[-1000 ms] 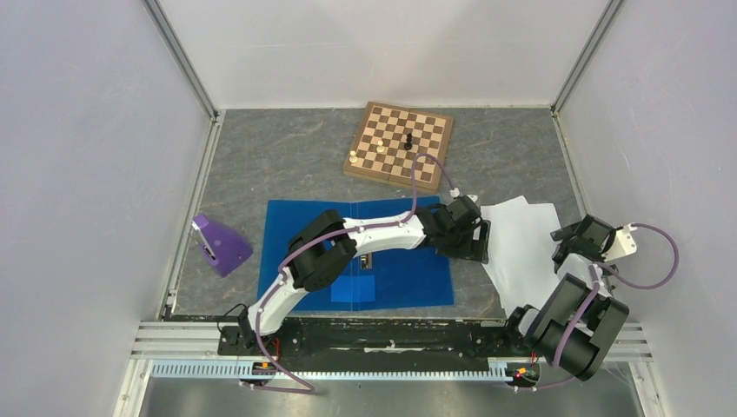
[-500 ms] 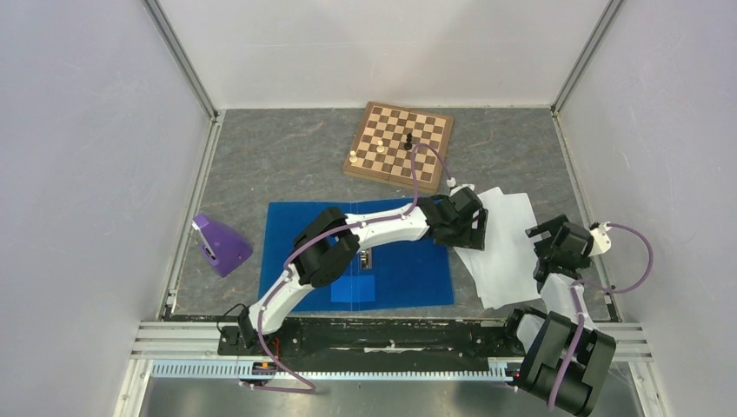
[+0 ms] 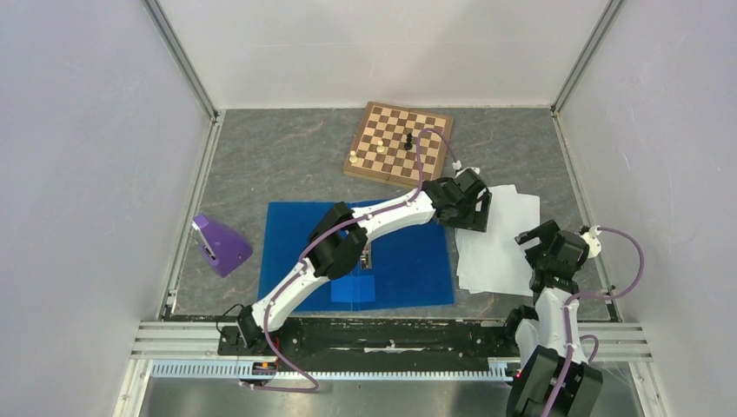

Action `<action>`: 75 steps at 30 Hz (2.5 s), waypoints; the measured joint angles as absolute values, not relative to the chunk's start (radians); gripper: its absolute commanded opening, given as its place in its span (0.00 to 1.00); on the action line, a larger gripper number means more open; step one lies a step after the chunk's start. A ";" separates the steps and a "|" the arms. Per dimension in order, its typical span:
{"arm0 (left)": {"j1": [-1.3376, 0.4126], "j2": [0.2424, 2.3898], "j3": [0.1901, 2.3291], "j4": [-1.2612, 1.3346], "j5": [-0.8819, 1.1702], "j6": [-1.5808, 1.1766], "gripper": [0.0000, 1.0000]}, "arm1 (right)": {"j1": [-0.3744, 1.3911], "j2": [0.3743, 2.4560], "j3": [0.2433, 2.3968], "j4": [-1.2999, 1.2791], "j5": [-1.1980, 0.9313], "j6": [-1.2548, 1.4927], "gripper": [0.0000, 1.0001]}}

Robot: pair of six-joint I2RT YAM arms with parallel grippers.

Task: Put the files into the folder

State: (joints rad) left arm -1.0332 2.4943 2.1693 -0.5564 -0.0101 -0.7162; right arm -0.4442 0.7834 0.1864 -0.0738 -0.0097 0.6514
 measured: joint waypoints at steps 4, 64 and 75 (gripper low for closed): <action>-1.031 2.491 2.172 -0.583 -0.013 -0.691 0.91 | -0.442 0.788 0.196 -0.093 -0.010 0.635 0.98; -1.027 2.487 2.180 -0.665 -0.042 -0.843 0.88 | -0.381 1.277 0.443 0.081 -0.160 0.405 0.98; -1.020 2.511 2.210 -0.646 0.030 -0.840 0.70 | -0.331 1.275 0.422 0.127 -0.188 0.422 0.98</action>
State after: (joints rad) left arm -1.0203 2.5111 2.2097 -0.6460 0.0299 -0.8402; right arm -0.3313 1.2755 0.4225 0.1268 -0.1883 0.4221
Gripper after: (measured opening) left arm 0.787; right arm 0.979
